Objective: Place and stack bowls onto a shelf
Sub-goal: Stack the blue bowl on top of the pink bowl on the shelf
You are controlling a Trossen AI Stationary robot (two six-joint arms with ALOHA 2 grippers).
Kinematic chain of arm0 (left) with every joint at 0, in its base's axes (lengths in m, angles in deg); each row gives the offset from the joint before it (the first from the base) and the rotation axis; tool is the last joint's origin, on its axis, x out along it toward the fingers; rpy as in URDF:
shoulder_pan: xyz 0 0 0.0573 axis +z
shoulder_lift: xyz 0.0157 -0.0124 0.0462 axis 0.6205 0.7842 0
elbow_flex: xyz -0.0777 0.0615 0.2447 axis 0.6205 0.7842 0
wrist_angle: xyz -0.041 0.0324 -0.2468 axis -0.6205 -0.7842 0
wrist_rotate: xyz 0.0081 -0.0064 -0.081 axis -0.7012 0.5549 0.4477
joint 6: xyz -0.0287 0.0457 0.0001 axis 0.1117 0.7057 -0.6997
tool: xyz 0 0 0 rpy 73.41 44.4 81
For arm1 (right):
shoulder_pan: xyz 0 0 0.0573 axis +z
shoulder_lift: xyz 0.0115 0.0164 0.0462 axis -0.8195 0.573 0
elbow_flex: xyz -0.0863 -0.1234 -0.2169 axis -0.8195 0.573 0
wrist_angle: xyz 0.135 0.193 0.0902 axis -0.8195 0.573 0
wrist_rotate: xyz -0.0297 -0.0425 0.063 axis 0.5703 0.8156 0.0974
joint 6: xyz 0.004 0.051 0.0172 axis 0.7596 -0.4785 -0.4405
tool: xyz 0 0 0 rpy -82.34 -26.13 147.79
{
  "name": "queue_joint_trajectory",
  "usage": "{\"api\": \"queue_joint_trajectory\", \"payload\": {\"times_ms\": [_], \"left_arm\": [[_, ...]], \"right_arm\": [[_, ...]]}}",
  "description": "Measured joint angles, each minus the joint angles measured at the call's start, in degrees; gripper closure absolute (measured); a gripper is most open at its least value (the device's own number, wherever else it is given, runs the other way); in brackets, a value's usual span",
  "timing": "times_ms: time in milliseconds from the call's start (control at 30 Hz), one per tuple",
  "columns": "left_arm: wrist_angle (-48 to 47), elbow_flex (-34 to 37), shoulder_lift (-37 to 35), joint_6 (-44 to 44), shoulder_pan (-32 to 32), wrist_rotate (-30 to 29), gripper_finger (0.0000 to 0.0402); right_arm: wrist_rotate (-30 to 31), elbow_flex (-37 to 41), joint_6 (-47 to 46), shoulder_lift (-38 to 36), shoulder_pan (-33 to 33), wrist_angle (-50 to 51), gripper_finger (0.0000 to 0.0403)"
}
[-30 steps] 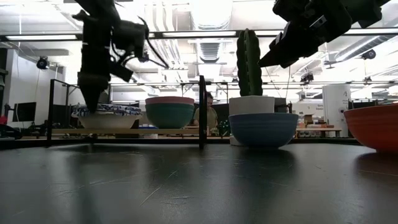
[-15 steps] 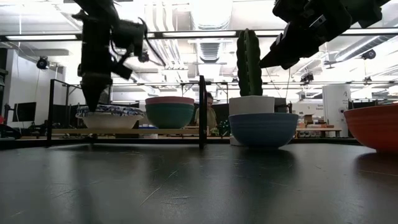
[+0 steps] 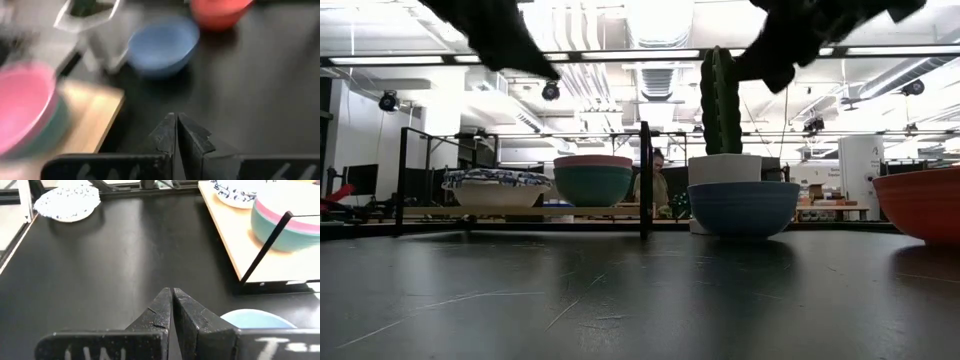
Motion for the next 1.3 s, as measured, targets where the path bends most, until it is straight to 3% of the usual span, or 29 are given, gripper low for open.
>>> {"api": "queue_joint_trajectory", "payload": {"times_ms": [167,400,733,967,1133,1300], "left_arm": [[12.04,5.55,-2.33,4.85,-4.65,-0.01,0.0402],[12.61,10.61,-4.49,0.97,-5.11,-0.38,0.0402],[12.85,13.65,-5.37,-0.17,-5.18,-0.45,0.0402],[16.62,15.79,-4.94,0.67,-5.18,-2.0,0.0402],[16.93,15.26,-5.27,3.48,-5.12,-4.97,0.0402],[17.12,14.78,-5.59,2.62,-5.18,-4.95,0.0402]], "right_arm": [[0.11,-4.92,-2.84,0.88,0.0,8.32,0.0394],[2.96,-12.46,-5.39,6.09,-0.28,19.5,0.0394],[2.98,-27.0,-3.29,21.39,-3.58,39.71,0.0394],[0.97,-32.05,-2.54,28.5,-5.7,43.52,0.0393],[-6.5,-33.02,-2.7,29.45,-7.0,43.81,0.0357],[-2.64,-32.42,-2.74,28.93,-7.26,44.7,0.0298]]}}
